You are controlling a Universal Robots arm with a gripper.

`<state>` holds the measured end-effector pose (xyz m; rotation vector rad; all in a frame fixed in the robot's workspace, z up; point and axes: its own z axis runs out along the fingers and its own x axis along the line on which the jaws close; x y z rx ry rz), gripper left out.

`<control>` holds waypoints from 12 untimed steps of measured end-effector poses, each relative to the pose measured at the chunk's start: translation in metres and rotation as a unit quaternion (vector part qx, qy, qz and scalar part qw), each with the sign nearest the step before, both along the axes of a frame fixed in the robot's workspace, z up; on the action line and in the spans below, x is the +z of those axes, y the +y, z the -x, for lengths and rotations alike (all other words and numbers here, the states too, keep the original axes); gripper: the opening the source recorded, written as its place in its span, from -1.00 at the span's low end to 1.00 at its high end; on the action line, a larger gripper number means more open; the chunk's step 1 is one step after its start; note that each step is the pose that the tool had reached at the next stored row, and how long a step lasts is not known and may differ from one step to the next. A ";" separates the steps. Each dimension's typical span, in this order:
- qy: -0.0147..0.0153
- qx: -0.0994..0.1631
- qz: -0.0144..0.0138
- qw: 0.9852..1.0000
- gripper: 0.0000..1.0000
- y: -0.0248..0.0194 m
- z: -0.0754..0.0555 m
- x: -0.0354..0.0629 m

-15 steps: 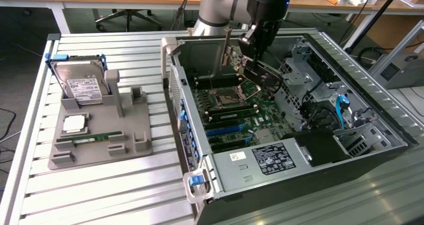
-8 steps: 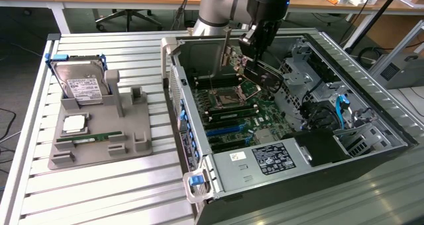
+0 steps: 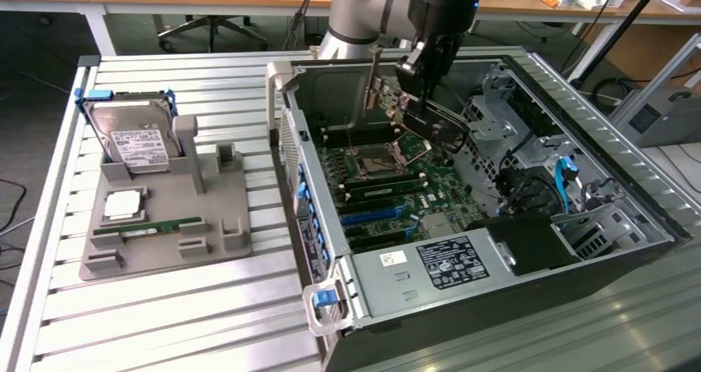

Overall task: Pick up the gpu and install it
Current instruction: 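Insert the gpu into the slot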

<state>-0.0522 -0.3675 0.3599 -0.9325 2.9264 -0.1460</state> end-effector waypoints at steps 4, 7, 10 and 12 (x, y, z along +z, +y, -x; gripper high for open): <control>0.000 0.007 0.000 1.000 -0.47 0.0000 0.000 -0.0001; 0.000 0.010 0.000 1.000 -0.47 0.0000 0.000 -0.0002; 0.000 0.014 0.000 1.000 -0.47 0.0000 0.000 -0.0002; 0.000 0.017 0.000 1.000 -0.47 0.0000 0.000 -0.0003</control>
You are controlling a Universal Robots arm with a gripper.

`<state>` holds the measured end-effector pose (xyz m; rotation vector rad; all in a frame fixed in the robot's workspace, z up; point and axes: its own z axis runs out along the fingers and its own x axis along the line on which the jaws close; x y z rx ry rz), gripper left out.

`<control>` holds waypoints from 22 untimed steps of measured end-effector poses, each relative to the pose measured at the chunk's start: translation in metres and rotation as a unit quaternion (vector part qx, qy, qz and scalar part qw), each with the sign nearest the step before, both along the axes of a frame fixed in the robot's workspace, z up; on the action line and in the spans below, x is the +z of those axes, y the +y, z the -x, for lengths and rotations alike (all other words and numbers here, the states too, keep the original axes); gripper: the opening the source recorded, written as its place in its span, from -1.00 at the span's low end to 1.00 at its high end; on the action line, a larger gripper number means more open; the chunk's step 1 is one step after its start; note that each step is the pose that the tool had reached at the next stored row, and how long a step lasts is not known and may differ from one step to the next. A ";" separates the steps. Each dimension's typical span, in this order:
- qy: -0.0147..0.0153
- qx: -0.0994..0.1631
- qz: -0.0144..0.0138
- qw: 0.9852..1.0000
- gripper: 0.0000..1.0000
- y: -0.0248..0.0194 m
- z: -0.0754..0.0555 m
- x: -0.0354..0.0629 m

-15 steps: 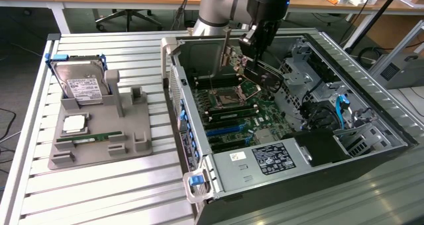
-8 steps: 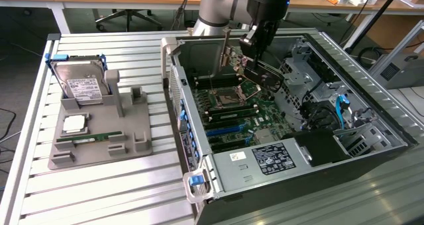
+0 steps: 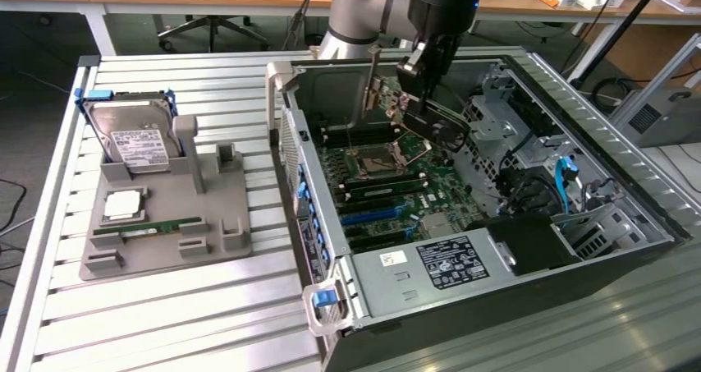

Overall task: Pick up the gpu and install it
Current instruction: 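Insert the gpu into the slot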

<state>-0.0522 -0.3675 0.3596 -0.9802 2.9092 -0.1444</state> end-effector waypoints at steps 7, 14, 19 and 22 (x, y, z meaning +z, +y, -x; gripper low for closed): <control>0.000 0.009 0.000 1.000 -0.47 0.0000 0.000 -0.0001; 0.000 0.018 0.000 1.000 -0.47 0.0000 0.000 -0.0002; 0.000 0.025 0.000 1.000 -0.47 0.0000 0.000 -0.0002; 0.000 0.028 0.000 1.000 -0.47 0.0000 0.000 -0.0003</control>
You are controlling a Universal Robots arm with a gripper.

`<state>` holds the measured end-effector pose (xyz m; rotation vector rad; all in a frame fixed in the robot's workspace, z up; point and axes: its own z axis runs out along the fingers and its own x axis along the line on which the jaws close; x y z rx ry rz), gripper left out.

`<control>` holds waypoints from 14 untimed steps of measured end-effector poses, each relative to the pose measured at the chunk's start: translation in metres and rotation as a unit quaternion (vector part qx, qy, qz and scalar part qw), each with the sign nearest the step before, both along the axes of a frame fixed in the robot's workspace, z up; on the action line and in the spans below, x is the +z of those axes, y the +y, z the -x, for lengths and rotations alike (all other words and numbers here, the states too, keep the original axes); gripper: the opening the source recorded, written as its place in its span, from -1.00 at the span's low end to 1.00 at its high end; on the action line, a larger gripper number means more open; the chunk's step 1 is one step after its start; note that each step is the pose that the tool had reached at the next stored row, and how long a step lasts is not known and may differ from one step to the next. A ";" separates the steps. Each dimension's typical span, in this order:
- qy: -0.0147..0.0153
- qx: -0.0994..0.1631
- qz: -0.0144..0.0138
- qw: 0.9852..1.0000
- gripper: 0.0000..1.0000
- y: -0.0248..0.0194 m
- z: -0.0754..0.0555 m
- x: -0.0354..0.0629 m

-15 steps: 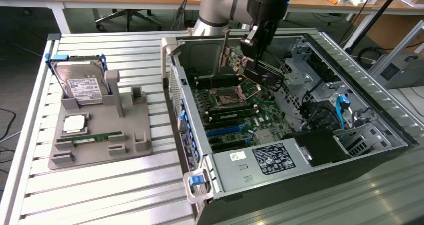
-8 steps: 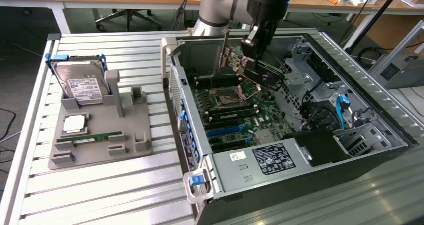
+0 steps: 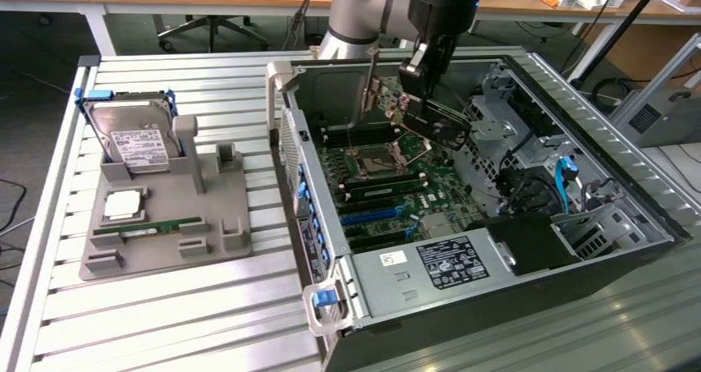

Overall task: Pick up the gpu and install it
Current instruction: 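Insert the gpu into the slot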

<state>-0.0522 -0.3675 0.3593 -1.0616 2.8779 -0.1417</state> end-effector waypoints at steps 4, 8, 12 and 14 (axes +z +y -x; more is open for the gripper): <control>0.000 0.004 0.000 1.000 -0.47 0.0000 0.000 -0.0001; 0.000 0.009 0.000 1.000 -0.47 0.0000 0.000 -0.0001; 0.000 0.014 0.000 1.000 -0.47 0.0000 0.000 -0.0002; 0.000 0.016 0.000 1.000 -0.47 0.0000 0.000 -0.0002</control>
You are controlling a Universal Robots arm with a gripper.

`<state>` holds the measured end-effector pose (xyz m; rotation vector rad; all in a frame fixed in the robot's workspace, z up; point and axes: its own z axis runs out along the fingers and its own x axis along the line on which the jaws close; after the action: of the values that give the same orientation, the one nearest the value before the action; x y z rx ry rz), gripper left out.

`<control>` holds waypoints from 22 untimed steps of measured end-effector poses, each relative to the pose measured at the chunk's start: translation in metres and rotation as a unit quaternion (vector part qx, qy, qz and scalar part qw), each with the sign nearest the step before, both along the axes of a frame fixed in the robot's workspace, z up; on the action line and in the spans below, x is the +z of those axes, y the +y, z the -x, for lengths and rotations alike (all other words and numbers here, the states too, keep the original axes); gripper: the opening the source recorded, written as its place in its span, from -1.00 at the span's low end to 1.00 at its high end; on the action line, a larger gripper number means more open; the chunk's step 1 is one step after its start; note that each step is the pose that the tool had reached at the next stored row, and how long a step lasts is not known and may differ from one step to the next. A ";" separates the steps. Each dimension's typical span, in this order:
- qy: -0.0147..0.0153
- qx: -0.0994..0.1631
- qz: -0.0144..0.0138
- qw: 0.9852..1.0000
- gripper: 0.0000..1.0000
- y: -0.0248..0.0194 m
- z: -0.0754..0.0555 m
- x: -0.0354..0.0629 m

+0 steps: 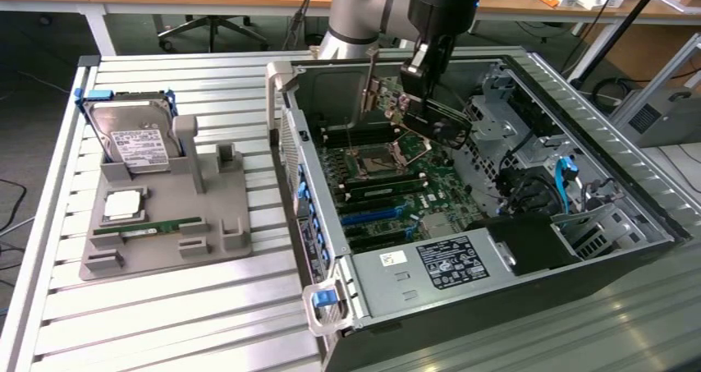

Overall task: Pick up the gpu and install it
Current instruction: 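Insert the gpu into the slot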

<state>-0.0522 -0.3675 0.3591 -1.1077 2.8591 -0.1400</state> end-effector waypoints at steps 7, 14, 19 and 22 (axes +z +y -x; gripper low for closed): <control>0.000 0.008 0.000 1.000 -0.47 0.0000 0.000 -0.0001; 0.000 0.017 0.000 1.000 -0.47 0.0000 0.000 -0.0002; 0.000 0.025 0.000 1.000 -0.47 0.0000 0.000 -0.0004; 0.000 0.028 0.000 1.000 -0.47 0.0000 0.000 -0.0004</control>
<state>-0.0522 -0.3675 0.3587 -1.1861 2.8250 -0.1374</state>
